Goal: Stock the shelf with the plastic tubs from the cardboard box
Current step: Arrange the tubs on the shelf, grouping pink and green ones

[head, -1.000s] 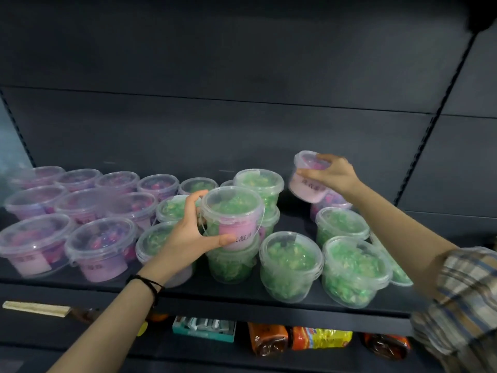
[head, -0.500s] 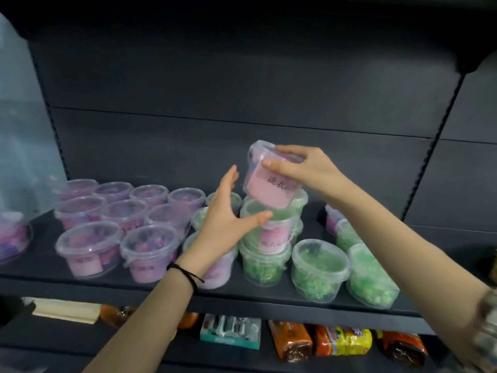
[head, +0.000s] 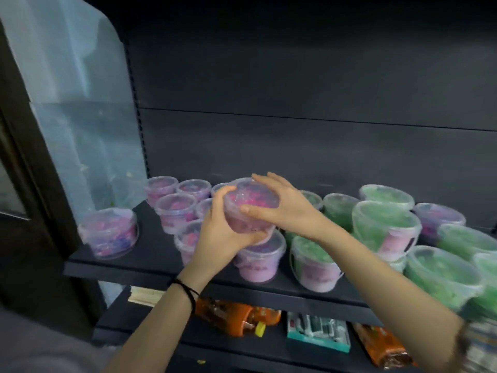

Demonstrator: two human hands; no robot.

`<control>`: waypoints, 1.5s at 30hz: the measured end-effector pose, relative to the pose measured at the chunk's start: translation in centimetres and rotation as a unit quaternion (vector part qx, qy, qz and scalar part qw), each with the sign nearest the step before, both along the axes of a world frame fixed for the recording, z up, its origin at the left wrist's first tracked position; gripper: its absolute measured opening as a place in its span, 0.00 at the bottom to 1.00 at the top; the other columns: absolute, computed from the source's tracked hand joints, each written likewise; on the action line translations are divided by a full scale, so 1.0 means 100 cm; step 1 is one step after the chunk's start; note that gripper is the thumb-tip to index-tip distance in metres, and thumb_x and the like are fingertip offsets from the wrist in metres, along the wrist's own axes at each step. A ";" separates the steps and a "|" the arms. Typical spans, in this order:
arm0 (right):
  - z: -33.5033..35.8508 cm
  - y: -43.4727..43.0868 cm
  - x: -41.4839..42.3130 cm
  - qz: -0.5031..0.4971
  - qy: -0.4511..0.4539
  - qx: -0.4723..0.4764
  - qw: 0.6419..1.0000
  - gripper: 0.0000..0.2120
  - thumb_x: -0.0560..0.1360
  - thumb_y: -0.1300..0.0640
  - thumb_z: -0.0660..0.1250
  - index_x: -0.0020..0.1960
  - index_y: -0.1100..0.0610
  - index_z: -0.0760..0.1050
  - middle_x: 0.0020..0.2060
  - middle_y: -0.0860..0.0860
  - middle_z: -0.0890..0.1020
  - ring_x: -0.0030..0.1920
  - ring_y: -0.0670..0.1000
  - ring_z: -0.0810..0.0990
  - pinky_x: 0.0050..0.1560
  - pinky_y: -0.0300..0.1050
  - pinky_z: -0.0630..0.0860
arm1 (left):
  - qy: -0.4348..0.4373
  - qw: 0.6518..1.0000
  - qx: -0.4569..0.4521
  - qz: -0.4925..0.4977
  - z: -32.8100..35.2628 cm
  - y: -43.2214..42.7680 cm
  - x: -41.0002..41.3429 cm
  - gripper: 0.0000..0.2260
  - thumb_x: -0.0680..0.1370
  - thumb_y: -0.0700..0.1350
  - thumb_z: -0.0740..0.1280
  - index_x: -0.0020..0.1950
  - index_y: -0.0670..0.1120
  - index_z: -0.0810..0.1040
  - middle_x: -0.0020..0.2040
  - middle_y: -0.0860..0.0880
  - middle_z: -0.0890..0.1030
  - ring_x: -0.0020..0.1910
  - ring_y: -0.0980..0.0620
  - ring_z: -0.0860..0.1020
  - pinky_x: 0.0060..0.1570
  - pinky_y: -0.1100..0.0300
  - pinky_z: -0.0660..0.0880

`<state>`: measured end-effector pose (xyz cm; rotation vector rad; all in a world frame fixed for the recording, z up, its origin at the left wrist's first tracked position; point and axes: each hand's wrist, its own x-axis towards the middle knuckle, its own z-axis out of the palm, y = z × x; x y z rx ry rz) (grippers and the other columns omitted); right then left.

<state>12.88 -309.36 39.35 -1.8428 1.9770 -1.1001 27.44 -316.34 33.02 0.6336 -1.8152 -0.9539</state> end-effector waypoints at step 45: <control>-0.092 -0.015 0.037 -0.038 0.179 -0.021 0.983 0.16 0.76 0.52 0.68 0.63 0.54 0.78 0.62 0.51 0.78 0.65 0.51 0.74 0.65 0.47 0.69 | -0.309 0.917 -0.081 0.240 -0.070 -0.067 0.164 0.34 0.72 0.62 0.67 0.71 0.43 0.66 0.62 0.44 0.76 0.59 0.43 0.76 0.50 0.46 0.77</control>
